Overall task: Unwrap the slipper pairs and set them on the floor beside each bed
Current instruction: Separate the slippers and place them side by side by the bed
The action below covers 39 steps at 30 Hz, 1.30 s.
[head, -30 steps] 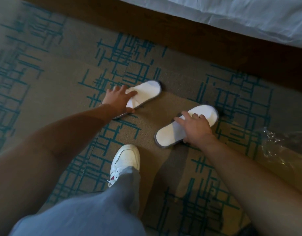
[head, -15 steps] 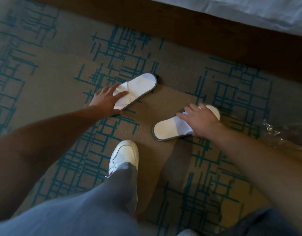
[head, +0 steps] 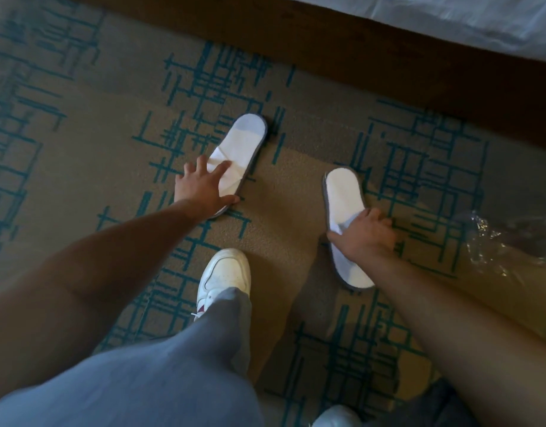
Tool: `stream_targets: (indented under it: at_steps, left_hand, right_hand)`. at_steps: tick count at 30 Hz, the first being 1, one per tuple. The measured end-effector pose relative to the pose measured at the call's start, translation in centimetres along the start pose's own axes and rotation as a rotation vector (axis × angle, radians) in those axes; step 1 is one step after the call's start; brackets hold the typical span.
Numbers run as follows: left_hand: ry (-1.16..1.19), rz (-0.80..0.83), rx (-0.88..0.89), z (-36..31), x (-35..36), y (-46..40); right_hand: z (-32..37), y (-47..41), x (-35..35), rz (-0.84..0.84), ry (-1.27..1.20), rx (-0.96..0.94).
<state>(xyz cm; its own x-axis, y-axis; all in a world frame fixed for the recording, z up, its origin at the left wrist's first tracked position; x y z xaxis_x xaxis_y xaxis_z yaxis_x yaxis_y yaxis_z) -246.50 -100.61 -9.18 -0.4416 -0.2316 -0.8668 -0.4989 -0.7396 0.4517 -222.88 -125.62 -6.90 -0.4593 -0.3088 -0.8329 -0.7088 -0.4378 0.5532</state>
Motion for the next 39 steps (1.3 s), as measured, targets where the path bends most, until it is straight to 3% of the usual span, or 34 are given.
stream_targets:
  at_steps: [6,9,12,15,21,29,39]
  left_hand:
    - [0.357,-0.021,-0.106,2.0,-0.2,0.9]
    - [0.242,0.002,-0.025,2.6,0.6,2.0]
    - [0.129,0.004,-0.008,2.4,0.9,2.4]
    - [0.119,-0.028,-0.021,1.9,0.9,2.3]
    - [0.082,-0.004,-0.017,1.0,0.7,2.1]
    - [-0.021,0.042,0.104,2.1,1.3,3.2]
    - [-0.093,-0.031,0.122,1.8,-0.1,0.3]
  right_hand:
    - [4.6,1.2,-0.9,-0.048,-0.205,-0.088]
    - [5.6,2.4,-0.8,-0.082,-0.096,-0.378]
    - [5.1,3.2,1.1,0.05,0.044,-0.553]
    - [4.2,3.4,2.9,0.143,0.101,-0.551]
    - [5.6,4.7,5.3,0.138,0.288,-0.566]
    - [7.7,3.3,3.6,0.114,0.123,-0.692]
    - [12.5,-0.4,-0.4,-0.018,0.151,-0.703]
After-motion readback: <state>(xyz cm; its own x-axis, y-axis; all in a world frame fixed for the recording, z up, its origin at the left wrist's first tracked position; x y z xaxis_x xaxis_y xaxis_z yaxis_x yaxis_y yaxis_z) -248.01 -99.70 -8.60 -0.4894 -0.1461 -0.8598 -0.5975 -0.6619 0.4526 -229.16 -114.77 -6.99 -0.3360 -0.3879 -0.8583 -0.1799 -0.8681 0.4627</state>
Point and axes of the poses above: each hand's wrist, its own y-axis away from the middle knuckle, its own x-axis out of the palm, z = x × y, the point moved 5 cm from there along -y, towards the middle knuckle, and after that the axes turned 13 degrees about -y, right-handed, at the moved point
